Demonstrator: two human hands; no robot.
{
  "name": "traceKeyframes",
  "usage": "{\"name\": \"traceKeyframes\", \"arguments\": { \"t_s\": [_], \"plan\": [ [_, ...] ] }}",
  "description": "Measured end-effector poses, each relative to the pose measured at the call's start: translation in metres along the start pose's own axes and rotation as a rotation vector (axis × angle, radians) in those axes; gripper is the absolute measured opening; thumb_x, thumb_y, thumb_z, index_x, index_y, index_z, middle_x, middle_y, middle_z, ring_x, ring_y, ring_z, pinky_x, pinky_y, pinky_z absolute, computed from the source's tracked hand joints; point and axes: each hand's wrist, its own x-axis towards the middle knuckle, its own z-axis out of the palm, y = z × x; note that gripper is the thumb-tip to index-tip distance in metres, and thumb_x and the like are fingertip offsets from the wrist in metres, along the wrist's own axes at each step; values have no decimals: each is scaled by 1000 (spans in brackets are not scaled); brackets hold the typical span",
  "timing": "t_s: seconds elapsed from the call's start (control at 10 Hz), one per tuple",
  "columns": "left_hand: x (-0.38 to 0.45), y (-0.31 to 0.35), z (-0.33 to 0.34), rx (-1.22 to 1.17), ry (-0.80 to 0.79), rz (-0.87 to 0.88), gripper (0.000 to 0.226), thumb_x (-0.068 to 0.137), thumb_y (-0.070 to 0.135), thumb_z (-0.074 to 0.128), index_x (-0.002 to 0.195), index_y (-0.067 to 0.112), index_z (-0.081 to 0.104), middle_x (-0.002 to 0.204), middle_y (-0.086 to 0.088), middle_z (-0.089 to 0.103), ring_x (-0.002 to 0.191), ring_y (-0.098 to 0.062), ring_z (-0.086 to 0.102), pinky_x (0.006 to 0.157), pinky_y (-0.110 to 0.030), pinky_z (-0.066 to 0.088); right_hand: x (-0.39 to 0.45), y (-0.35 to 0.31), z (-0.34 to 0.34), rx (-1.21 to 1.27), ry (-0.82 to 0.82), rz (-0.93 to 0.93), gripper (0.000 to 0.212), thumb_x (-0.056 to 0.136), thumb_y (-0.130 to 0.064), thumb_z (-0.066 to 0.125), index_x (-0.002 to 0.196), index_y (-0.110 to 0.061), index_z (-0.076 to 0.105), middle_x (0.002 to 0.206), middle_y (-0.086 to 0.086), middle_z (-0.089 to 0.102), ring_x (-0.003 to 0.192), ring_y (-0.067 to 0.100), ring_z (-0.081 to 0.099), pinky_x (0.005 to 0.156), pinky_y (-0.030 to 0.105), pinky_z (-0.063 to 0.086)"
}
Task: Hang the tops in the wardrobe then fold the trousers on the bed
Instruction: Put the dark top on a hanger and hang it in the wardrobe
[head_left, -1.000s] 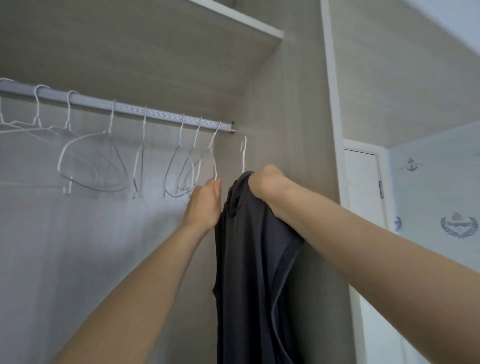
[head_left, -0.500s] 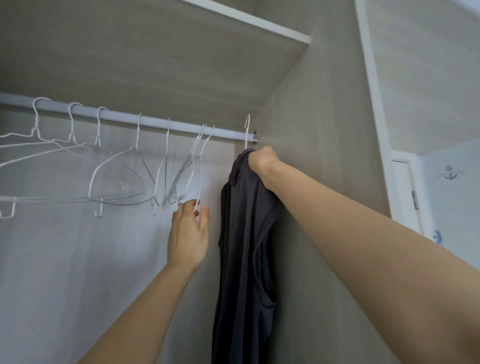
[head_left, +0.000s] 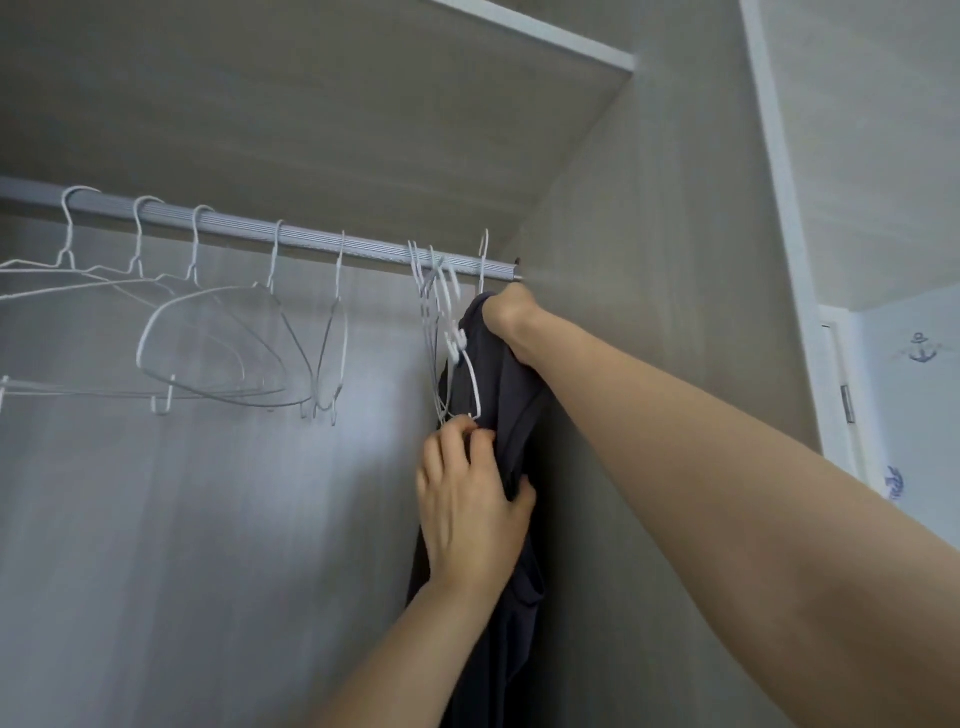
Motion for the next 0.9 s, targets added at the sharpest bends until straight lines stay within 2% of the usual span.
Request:
{"name": "traceKeyframes", "arguments": {
  "t_s": [0.1, 0.2, 0.3, 0.4, 0.5, 0.7, 0.8, 0.9],
  "plan": [
    [2, -6, 5, 9, 9, -42, 22, 70, 20, 78, 86, 13, 65, 108, -5, 51, 100, -28, 48, 82, -39, 45, 19, 12, 1, -73, 26, -18, 35, 98, -5, 36, 129, 8, 47, 128, 22, 52, 93, 20, 40, 80, 28, 37],
    [1, -12, 9, -154, 17, -134, 17, 73, 13, 76, 86, 14, 66, 109, -3, 47, 100, -27, 45, 85, -36, 43, 27, 21, -5, -179, 56, 7, 23, 100, -11, 36, 107, 5, 52, 100, 12, 50, 99, 23, 43, 90, 30, 37],
    [-4, -18, 12, -360, -5, -232, 20, 76, 5, 73, 84, 19, 61, 115, 5, 36, 107, -21, 46, 89, -16, 33, 33, 33, -10, -350, 100, -1, 28, 99, -13, 43, 120, 3, 53, 125, 16, 56, 113, 27, 53, 92, 32, 42],
    [-10, -23, 13, -434, -44, -234, 27, 80, -1, 70, 84, 23, 57, 119, 10, 33, 107, -16, 54, 90, -12, 37, 30, 39, -10, -478, 74, 10, 20, 99, -11, 42, 107, 0, 57, 131, 17, 54, 121, 31, 52, 96, 32, 42],
    [-18, -24, 10, -416, -71, -226, 18, 81, 0, 69, 87, 16, 61, 129, 11, 34, 102, -15, 59, 88, -23, 46, 30, 42, -9, -482, 116, 5, 29, 98, -11, 43, 123, 1, 54, 131, 16, 55, 121, 32, 52, 97, 32, 43],
    [-32, -14, -11, -384, -83, -201, 13, 83, 1, 64, 86, 11, 58, 153, 8, 29, 110, -14, 58, 87, -28, 49, 5, 38, -13, -423, 129, -30, 34, 97, -18, 50, 124, 2, 55, 130, 17, 57, 120, 33, 54, 97, 33, 44],
    [-42, -7, -24, -363, -103, -243, 11, 84, -1, 62, 90, 7, 61, 138, -4, 52, 105, -23, 62, 90, -30, 48, -20, 31, -20, -441, 140, -68, 31, 96, -16, 50, 120, 2, 58, 129, 18, 58, 120, 34, 53, 96, 31, 42],
    [-54, 3, -40, -318, -162, -300, 12, 87, 2, 58, 98, 5, 61, 95, -12, 69, 87, -33, 64, 73, -35, 49, -50, 24, -31, -455, 140, -119, 32, 98, -17, 47, 120, 3, 57, 130, 19, 56, 121, 35, 51, 95, 30, 41]
  ]
}}
